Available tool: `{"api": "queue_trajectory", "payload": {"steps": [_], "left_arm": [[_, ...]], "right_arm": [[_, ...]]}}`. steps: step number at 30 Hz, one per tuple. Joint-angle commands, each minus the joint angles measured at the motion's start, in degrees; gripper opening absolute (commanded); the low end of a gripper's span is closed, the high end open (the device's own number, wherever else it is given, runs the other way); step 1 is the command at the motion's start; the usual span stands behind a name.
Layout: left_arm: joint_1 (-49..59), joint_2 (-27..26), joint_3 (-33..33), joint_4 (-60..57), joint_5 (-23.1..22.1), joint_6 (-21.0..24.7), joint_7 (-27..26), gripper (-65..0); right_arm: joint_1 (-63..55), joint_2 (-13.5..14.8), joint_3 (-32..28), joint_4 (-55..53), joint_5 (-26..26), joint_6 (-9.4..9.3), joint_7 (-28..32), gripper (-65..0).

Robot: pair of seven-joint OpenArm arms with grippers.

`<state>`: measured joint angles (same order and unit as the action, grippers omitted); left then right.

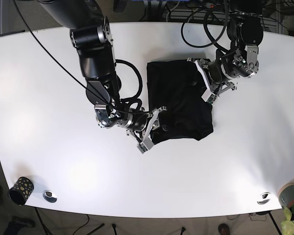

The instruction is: Fold the T-shirt properly

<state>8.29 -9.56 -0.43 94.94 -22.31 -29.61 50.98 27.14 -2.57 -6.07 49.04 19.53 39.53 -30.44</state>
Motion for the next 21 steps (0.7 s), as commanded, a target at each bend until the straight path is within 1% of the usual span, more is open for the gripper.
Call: {"api": "queue_trajectory", "payload": {"steps": [1,3,6,10,13,14,17,19,21], "left_arm": [[-0.25,-0.15,-0.06,0.67,-0.16,-0.42,0.14,-49.3],[-0.25,-0.15,-0.06,0.67,-0.16,-0.42,0.14,-49.3],[-0.25,-0.15,-0.06,0.67,-0.16,-0.42,0.14,-49.3],[-0.25,-0.15,-0.06,0.67,-0.16,-0.42,0.14,-49.3],[-0.6,-0.15,-0.06,0.76,-0.16,-0.42,0.14,-49.3],[-0.6,-0.15,-0.06,0.93,-0.16,-0.42,0.14,-49.3],[-0.78,-0.15,-0.06,1.46,-0.24,-0.42,0.14,-49.3],[-1.22,-0.06,-0.06,2.78,-0.24,-0.24,0.14,-49.2],[-2.1,1.08,-0.15,3.92,-0.16,-0.15,0.14,-49.0]], "right_arm": [[4.91,0.15,0.13,-4.51,1.17,0.34,4.37,-49.6],[6.93,0.33,0.48,-6.88,1.17,0.25,6.04,-49.6],[9.39,0.94,3.12,-9.61,1.17,0.25,7.8,-49.5],[11.85,1.38,6.11,-10.22,0.65,0.25,7.8,-49.3],[12.38,1.47,6.37,-9.96,1.09,0.25,7.53,-49.5],[12.47,1.56,6.37,-9.87,1.17,0.25,7.1,-49.6],[11.94,3.4,6.64,-5.65,1.26,0.25,1.91,-49.6],[10.1,3.58,6.64,-0.99,1.26,0.25,-0.99,-49.6],[7.72,3.76,6.64,4.37,1.26,0.25,-3.28,-49.6]]}}
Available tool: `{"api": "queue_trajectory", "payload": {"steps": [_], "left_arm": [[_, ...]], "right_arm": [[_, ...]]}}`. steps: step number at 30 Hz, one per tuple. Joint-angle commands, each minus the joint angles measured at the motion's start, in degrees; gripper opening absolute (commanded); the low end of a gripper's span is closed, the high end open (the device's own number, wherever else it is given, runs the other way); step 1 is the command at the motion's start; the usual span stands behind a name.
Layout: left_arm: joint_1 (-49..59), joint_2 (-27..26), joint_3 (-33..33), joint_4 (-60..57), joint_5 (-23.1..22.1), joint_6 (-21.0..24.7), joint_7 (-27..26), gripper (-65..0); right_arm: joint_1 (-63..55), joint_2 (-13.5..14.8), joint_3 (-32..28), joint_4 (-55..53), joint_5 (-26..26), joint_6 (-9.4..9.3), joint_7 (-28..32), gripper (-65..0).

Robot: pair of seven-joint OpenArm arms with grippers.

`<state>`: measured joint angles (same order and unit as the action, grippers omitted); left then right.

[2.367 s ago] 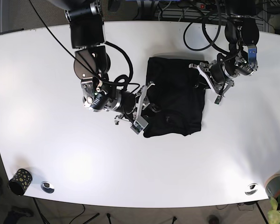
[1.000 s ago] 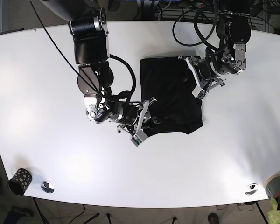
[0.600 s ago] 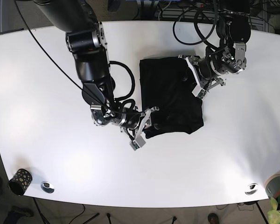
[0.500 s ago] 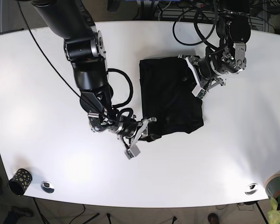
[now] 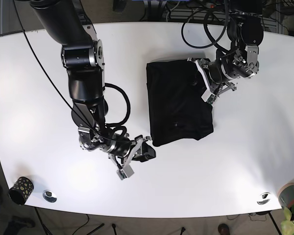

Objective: Fold the T-shirt properly
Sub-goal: 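Drag the folded black shirt away from the right gripper with the left gripper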

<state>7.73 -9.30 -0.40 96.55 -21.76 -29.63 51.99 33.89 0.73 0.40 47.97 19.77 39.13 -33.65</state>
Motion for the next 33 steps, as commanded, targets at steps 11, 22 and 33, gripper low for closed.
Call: {"api": "queue_trajectory", "payload": {"steps": [11,22,33], "left_arm": [[-9.26,3.54,0.01,5.29,-0.26,5.76,-0.78,-46.9],[-11.99,6.0,8.1,5.03,0.62,29.58,-7.64,-24.4],[-9.18,13.3,27.26,-5.78,25.14,49.45,-25.74,-19.6]], "right_arm": [[-11.34,4.32,0.96,29.88,1.02,0.65,-10.09,-49.6],[-13.98,5.2,13.97,31.64,1.02,0.87,-14.83,-49.6],[-13.98,7.4,15.64,31.46,1.02,0.87,-15.1,-49.6]]}}
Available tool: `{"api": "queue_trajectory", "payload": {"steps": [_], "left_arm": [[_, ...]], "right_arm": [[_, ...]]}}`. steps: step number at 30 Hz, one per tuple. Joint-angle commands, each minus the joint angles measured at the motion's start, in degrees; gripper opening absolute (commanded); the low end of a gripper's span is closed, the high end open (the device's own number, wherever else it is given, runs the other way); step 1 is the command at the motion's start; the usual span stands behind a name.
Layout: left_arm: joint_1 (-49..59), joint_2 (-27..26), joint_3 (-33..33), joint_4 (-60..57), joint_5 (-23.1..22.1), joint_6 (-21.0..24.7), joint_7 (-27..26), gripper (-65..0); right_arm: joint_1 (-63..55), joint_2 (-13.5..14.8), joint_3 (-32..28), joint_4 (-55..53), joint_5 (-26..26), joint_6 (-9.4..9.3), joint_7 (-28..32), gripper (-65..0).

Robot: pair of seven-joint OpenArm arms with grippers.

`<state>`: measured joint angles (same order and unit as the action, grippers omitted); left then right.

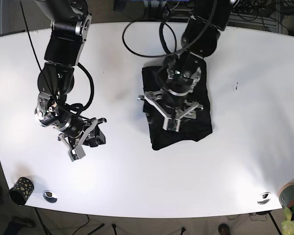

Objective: Fold the T-shirt properly
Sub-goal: 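Drag the folded black shirt away from the right gripper with the left gripper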

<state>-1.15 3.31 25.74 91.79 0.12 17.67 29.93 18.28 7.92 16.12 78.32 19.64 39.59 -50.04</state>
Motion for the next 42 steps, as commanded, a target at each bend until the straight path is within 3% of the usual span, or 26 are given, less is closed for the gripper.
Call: {"api": "queue_trajectory", "payload": {"steps": [1,3,8,13,19,24,37,42], "left_arm": [[-0.04,1.04,1.91,-1.9,4.5,2.86,-4.83,-19.6],[0.4,1.83,3.41,-4.54,7.22,4.44,-7.82,-19.6],[2.6,2.27,3.85,-8.67,9.15,9.01,-12.39,-19.6],[5.24,2.01,3.41,-10.87,8.98,9.45,-17.41,-19.6],[5.59,1.39,-0.81,-22.73,8.45,9.45,-24.0,-19.6],[5.59,0.16,-3.1,-25.81,4.14,8.57,-25.14,-19.6],[6.03,-20.32,-14.0,-22.82,-16.34,-12.88,-13.89,-20.3],[6.03,-28.23,-19.8,-23.88,-22.14,-25.98,-9.32,-20.4]], "right_arm": [[1.63,0.21,-0.08,1.1,1.15,0.41,1.29,-49.6],[1.54,0.21,-0.08,1.1,1.15,0.41,1.29,-49.6],[0.84,0.21,-0.08,1.02,1.15,0.41,1.38,-49.6],[0.49,0.03,-0.08,1.02,1.15,0.41,1.38,-49.6],[0.4,-0.06,-0.08,1.02,1.15,0.41,1.38,-49.6],[0.49,-0.06,-0.08,1.02,1.15,0.41,1.38,-49.6],[0.4,-0.06,-0.08,1.1,1.15,0.41,1.38,-49.6],[0.4,-0.06,-0.25,1.28,1.15,0.41,1.38,-49.6]]}}
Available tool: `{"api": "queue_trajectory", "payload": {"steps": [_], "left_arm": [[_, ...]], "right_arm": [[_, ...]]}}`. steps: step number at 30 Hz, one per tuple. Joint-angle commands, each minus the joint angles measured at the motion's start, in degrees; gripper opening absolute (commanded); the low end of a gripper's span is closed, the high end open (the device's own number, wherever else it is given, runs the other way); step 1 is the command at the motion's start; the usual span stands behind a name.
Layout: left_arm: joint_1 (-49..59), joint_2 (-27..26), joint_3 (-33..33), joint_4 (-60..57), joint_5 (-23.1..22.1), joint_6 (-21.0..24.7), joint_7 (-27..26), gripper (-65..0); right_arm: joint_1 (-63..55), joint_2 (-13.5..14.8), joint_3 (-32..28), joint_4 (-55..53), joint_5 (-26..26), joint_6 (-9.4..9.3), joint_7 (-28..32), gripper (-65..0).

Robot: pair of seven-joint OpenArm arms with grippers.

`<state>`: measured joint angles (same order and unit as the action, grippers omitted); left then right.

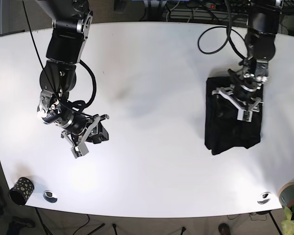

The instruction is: Fold the T-shirt properly

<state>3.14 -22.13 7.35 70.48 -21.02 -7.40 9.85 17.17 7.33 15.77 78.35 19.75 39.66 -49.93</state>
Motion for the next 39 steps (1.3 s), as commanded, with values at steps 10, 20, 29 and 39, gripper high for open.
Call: {"api": "queue_trajectory", "payload": {"steps": [10,20,29,39], "left_arm": [[1.74,-10.18,-16.54,-10.65,2.77,-19.11,13.41,-20.4],[1.48,-15.89,-23.93,-20.32,11.56,-26.49,9.54,-20.4],[1.22,-22.31,-24.1,-23.93,11.56,-29.66,7.52,-20.4],[-1.6,-25.39,-24.19,-17.51,8.66,-32.6,7.6,-20.4]], "right_arm": [[1.42,0.45,0.1,1.35,1.04,0.34,1.27,-49.6],[0.63,0.45,0.1,1.52,1.04,0.34,1.18,-49.8],[-1.92,-1.05,-0.25,6.45,0.96,0.34,1.18,-49.8],[-3.85,-0.87,-4.3,7.85,0.34,0.21,1.71,-49.8]]}}
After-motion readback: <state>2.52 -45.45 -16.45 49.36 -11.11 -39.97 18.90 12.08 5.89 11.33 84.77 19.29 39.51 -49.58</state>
